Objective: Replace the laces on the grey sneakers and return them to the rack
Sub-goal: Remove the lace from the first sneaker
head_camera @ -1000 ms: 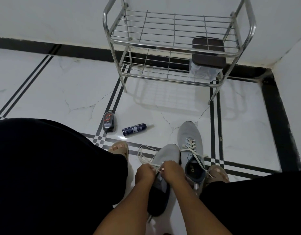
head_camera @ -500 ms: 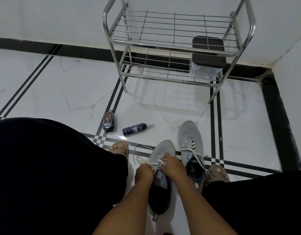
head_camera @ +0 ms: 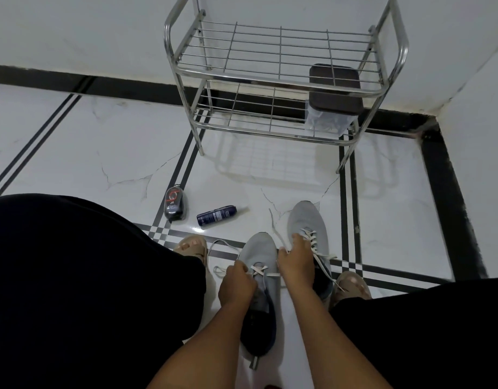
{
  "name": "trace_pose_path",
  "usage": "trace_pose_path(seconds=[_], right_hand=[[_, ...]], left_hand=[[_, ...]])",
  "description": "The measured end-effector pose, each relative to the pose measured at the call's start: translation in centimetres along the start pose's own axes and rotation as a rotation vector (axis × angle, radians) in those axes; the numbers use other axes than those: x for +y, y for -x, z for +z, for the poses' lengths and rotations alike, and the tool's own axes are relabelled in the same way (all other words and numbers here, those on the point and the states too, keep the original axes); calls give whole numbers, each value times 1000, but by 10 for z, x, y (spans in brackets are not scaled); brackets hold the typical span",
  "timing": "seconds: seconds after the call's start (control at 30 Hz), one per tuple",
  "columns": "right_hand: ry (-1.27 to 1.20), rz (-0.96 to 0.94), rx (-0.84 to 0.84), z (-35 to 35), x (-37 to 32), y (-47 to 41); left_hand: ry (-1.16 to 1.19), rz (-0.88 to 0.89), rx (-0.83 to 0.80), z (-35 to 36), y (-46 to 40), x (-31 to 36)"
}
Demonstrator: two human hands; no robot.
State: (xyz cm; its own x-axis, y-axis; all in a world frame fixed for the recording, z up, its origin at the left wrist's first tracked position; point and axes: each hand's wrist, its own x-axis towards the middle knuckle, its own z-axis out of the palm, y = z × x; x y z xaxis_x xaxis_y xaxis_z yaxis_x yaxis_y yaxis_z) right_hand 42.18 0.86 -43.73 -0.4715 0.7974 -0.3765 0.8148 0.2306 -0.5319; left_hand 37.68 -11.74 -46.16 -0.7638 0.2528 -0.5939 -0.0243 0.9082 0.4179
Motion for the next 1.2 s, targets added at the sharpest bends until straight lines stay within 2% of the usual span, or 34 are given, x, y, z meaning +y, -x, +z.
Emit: trace_pose_path(seconds=[0.03,0.07,0.13,0.2,0.3,0.5,0.63,0.77,0.87,0.97,1.1,1.13,1.2], right_hand=[[88,-8,-25,5,6,5],[161,14,-118,10,13,9],[225,81,-406,18,25,20],[245,72,-521,21,31,29],[224,67,-479,23,29,29],[-13,279,-455,21,42,18],[13,268,-452,22,42,19],[6,237,-498,24,45,18],[44,216,-572,20,39,16],[197,171,-644,19,34,17],[231,156,-580,20,32,26],[202,187,-559,19,33,29],[142,269,-523,18,37,28]], left_hand=[[-24,86,22,0,-1,1],[-49,164,21,0,-4,1],[-109,273,-32,0,-10,2],[-220,337,-84,2,-15,3],[-343,384,-104,7,-18,5],[-451,485,-7,14,-10,6],[-464,516,-6,17,-6,4],[-312,426,0,18,-6,0],[-372,407,-11,19,-10,0],[-427,431,-41,20,-11,3],[-383,391,-109,26,-18,-3],[-301,332,-134,24,-21,-3],[105,52,-108,16,-26,-2]])
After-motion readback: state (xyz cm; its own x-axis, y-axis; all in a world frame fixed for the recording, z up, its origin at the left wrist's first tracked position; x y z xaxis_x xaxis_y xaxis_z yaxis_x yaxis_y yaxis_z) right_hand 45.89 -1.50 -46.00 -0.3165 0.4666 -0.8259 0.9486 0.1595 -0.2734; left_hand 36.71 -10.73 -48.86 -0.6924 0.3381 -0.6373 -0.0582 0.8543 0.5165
